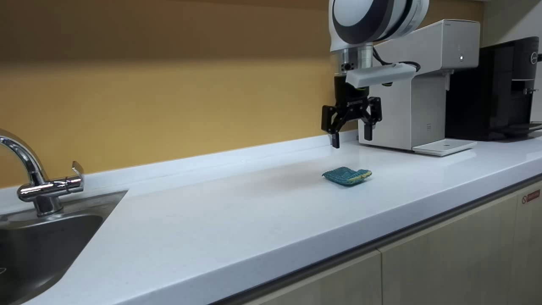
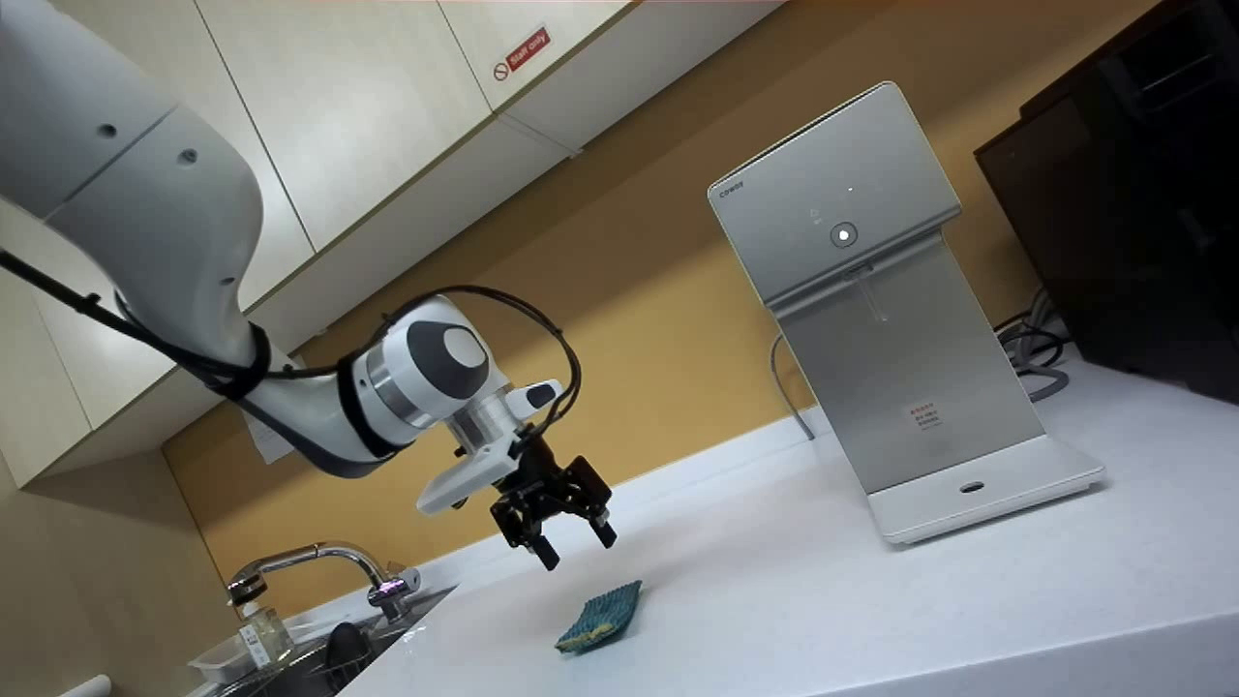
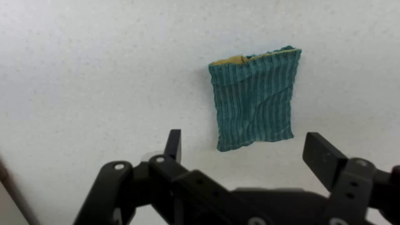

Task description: Use the sponge to wipe the counter

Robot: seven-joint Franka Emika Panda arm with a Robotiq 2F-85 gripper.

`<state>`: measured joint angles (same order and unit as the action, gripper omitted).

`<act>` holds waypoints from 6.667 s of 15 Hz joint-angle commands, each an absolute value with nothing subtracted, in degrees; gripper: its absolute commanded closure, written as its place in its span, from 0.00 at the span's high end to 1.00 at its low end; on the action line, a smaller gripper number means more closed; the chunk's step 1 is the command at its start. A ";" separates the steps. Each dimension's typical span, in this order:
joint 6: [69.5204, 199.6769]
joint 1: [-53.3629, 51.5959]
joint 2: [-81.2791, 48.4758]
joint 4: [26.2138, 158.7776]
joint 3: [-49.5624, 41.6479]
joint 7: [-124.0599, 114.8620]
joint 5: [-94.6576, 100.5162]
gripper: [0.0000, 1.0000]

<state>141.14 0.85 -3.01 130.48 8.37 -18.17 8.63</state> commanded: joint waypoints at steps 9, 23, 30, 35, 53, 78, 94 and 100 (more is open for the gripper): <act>135.68 -3.97 -15.17 121.32 4.05 -14.19 6.64 0.72; 139.25 -3.52 -12.96 127.40 3.01 -11.75 0.49 0.00; 148.57 -3.97 -5.19 141.47 1.25 -16.97 0.99 0.02; 151.37 -3.37 1.55 151.53 1.37 -24.27 4.45 0.02; 150.80 -9.63 -26.82 112.93 -1.19 -30.25 16.08 0.02; 155.04 -6.12 -7.10 141.34 -1.12 -23.74 6.88 0.02; 149.08 -10.50 -23.51 117.17 2.20 -18.59 5.75 0.02; 148.12 -10.92 -15.75 128.96 4.68 -14.61 3.89 0.02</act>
<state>148.45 -10.45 -18.95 120.61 4.00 -14.91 5.09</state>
